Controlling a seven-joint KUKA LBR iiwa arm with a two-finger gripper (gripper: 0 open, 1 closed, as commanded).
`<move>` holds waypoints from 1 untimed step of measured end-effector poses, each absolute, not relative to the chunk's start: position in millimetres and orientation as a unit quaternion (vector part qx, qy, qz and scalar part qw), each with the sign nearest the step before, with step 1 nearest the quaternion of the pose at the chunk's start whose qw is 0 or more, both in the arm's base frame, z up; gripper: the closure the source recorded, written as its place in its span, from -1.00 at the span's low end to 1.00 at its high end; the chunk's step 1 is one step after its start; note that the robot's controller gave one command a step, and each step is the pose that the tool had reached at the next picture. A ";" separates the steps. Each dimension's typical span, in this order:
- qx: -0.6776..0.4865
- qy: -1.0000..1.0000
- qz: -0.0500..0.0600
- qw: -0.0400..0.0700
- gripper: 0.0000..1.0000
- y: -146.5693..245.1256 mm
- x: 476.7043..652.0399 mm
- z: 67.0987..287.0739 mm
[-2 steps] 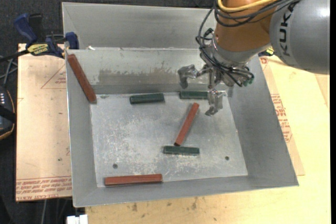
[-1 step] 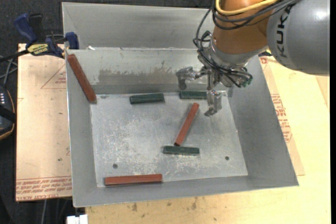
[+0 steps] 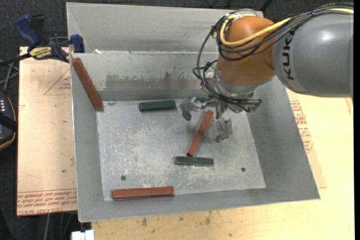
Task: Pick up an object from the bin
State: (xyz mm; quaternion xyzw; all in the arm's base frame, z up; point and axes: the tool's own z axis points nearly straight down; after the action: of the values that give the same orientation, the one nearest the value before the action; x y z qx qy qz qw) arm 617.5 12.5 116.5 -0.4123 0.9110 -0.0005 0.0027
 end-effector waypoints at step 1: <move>-0.442 0.897 0.000 0.002 1.00 17.4 633.3 71.5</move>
Offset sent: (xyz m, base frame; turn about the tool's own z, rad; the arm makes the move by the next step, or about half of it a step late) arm 0.0000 0.0000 0.0000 0.0000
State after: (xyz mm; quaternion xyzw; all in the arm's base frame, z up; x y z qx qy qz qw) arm 633.3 17.4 71.5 -0.4421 0.8969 0.0003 0.0019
